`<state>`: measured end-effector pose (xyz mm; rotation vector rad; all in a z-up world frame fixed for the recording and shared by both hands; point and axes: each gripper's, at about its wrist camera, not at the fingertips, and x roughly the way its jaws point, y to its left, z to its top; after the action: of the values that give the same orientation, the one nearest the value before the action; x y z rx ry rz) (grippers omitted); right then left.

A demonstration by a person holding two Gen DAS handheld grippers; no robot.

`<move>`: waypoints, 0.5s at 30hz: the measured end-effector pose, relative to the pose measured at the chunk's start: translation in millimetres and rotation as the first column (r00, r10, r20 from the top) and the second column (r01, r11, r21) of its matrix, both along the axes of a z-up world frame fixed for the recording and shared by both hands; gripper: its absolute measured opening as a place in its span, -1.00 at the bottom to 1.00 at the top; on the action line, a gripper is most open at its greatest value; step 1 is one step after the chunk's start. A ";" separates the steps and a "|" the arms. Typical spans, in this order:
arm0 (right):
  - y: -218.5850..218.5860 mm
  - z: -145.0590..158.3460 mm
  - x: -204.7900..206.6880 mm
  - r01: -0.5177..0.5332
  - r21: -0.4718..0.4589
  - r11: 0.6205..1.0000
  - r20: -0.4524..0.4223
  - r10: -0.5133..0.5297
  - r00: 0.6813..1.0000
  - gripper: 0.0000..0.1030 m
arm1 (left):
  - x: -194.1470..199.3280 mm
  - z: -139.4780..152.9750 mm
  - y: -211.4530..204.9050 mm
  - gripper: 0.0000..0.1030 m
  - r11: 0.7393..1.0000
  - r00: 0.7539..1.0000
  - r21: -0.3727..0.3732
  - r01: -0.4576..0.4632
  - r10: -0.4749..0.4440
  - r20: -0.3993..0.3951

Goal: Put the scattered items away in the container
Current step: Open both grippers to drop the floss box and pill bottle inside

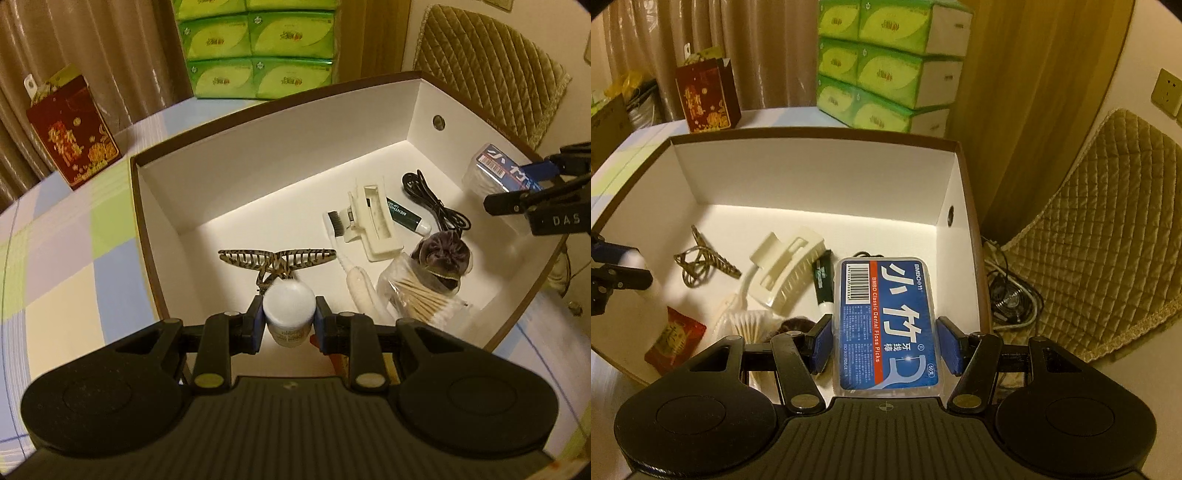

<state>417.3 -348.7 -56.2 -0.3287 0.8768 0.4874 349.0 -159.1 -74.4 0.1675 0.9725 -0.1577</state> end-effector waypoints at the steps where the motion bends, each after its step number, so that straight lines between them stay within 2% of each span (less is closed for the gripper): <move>1: 0.3 0.0 -0.4 -0.006 -0.005 1.000 0.003 0.006 1.000 0.08 | -0.8 -0.2 -0.4 -0.55 1.000 1.000 0.002 0.000 0.000 0.000; 10: -1.1 3.0 -3.6 -0.032 -0.016 0.999 0.017 0.032 0.999 0.09 | -3.4 5.3 0.8 -0.40 1.000 1.000 -0.007 -0.021 0.021 -0.001; 12: -3.3 7.5 -4.8 -0.037 -0.002 0.999 0.032 0.037 0.999 0.22 | -4.6 7.0 1.7 -0.37 1.000 1.000 -0.009 -0.026 0.026 0.000; 14: -4.3 12.1 -6.2 -0.044 0.014 0.999 0.043 0.043 0.998 0.58 | -6.1 8.9 2.1 -0.29 0.999 1.000 -0.013 -0.030 0.030 0.002; 15: -4.6 14.6 -7.9 -0.049 0.020 0.999 0.054 0.047 0.997 0.59 | -6.9 10.0 2.5 -0.27 0.999 0.999 -0.016 -0.032 0.032 0.004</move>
<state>409.4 -353.3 -41.6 -0.3421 0.8122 0.5300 342.2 -156.7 -64.5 0.1379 0.9691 -0.1358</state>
